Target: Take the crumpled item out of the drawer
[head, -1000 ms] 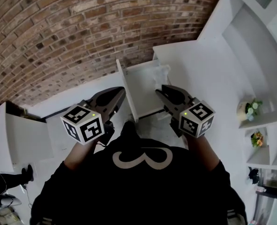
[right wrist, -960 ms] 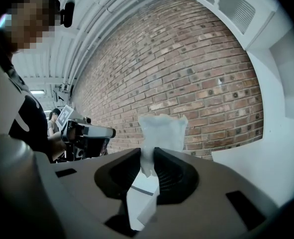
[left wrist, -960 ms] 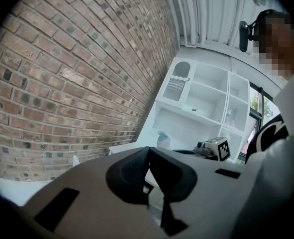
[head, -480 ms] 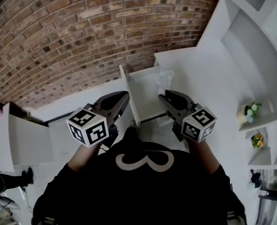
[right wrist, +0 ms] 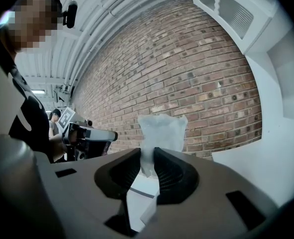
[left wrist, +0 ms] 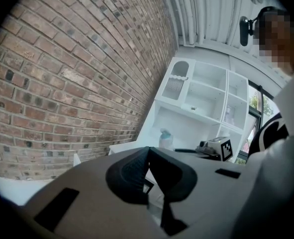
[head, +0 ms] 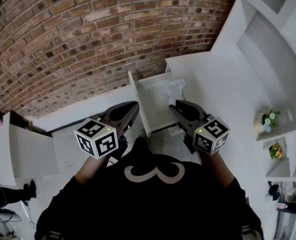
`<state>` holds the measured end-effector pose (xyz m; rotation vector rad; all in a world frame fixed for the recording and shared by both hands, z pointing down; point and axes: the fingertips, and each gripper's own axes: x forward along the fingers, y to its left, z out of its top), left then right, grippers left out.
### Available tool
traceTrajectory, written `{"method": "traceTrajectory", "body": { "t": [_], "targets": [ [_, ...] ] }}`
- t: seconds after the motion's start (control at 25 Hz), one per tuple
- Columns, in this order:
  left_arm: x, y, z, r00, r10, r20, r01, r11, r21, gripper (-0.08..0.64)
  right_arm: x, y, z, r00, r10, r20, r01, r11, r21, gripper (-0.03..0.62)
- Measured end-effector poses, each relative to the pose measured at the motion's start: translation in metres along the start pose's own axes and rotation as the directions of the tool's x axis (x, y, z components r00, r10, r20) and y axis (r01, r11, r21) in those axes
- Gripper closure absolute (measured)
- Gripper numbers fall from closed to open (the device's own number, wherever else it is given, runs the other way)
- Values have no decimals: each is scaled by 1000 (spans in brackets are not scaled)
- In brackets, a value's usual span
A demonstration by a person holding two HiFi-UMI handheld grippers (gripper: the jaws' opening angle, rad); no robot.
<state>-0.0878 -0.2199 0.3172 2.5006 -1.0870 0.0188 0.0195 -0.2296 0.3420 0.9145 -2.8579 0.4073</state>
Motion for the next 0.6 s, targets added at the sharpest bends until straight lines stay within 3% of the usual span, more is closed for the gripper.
{"method": "traceTrajectory", "body": {
  "t": [0.6],
  "targets": [
    [11,26,-2,999,-16,-34,15,1000,-23,558,26,-14,-5,1000,-17,-21,18,999,29,495]
  ]
}}
